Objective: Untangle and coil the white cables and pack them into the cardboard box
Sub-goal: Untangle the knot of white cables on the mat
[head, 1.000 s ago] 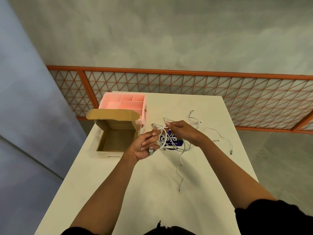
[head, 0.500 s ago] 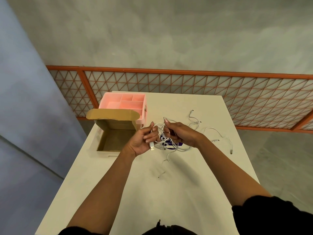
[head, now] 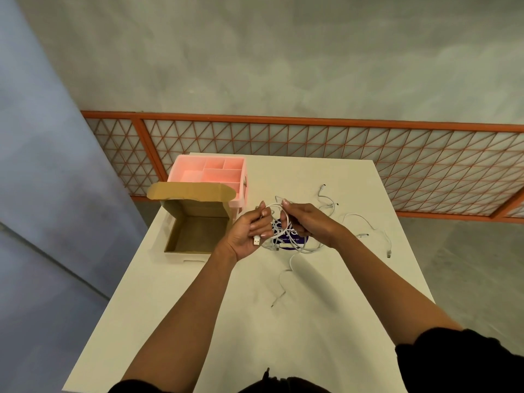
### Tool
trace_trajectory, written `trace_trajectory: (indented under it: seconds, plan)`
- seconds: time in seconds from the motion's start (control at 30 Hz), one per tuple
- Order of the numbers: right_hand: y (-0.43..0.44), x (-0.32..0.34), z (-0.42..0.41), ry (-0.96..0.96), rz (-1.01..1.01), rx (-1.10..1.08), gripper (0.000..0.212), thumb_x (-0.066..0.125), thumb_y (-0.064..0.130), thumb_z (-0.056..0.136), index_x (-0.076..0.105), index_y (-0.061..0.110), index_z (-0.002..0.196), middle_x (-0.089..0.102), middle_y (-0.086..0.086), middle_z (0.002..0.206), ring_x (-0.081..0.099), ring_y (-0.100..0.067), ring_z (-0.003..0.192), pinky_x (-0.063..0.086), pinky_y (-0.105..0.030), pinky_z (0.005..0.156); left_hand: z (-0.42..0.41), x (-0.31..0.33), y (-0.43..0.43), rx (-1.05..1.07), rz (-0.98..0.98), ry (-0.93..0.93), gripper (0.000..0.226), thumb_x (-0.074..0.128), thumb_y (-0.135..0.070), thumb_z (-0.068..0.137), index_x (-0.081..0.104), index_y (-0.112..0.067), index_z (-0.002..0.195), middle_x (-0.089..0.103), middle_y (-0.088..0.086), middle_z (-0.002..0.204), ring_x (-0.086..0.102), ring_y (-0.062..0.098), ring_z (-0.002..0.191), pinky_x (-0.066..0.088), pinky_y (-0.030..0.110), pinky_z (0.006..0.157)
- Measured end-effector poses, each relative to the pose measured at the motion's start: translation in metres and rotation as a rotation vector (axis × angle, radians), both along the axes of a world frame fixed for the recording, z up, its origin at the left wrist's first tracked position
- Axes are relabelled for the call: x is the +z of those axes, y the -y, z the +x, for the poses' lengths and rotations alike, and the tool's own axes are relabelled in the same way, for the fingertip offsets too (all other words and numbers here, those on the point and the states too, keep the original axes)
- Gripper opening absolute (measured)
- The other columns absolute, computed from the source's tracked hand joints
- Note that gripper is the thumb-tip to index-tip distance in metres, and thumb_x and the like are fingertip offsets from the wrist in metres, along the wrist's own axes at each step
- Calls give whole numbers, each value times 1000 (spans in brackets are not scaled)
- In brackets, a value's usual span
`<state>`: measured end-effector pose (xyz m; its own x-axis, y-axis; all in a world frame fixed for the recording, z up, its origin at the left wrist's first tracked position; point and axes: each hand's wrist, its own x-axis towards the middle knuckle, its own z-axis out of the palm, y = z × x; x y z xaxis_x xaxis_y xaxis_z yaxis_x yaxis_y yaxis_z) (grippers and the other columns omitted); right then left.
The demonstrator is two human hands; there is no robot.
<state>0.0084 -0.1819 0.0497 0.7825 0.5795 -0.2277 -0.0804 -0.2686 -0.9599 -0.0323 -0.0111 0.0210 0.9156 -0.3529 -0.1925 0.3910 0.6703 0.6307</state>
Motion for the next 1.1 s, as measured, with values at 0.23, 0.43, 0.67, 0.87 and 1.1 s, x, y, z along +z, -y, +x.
trace_trajectory:
  seconds: [0.23, 0.43, 0.67, 0.87, 1.1]
  plan:
    - [19, -10, 11, 99, -47, -35, 22, 49, 23, 99, 64, 15, 85, 58, 3, 73, 40, -8, 56, 34, -19, 54, -4, -4, -4, 19, -90, 69, 19, 63, -26, 87, 62, -7, 83, 35, -7, 35, 19, 6, 30, 30, 15, 39]
    - [18, -36, 0, 63, -279, -68, 23, 29, 19, 104, 51, 10, 100, 52, -2, 72, 46, -13, 57, 45, -23, 54, -5, 7, -2, 101, 38, 90, 44, 31, -27, 102, 42, -6, 139, 36, -7, 43, 36, 6, 35, 47, 15, 59]
    - [2, -27, -8, 94, -589, 170, 34, 30, 17, 102, 62, 7, 99, 44, 0, 66, 38, -13, 56, 37, -21, 49, 4, 3, 3, 205, 226, 57, 42, 46, -24, 97, 47, -7, 136, 71, 3, 69, 69, 9, 66, 47, 40, 101]
    - [-7, -7, -13, 115, -602, 336, 44, 37, 34, 102, 71, 7, 103, 38, -1, 57, 36, -13, 52, 39, -21, 51, 9, 3, 9, 225, 350, 67, 24, 40, -22, 101, 52, -18, 121, 74, 10, 95, 72, 15, 82, 54, 33, 90]
    - [-9, 20, -9, 82, -610, 486, 23, 43, 19, 99, 65, 14, 98, 50, -2, 66, 42, -8, 46, 38, -15, 43, 8, 1, 13, 208, 604, 124, 23, 33, -25, 104, 54, -21, 110, 71, 10, 109, 71, 17, 91, 55, 24, 76]
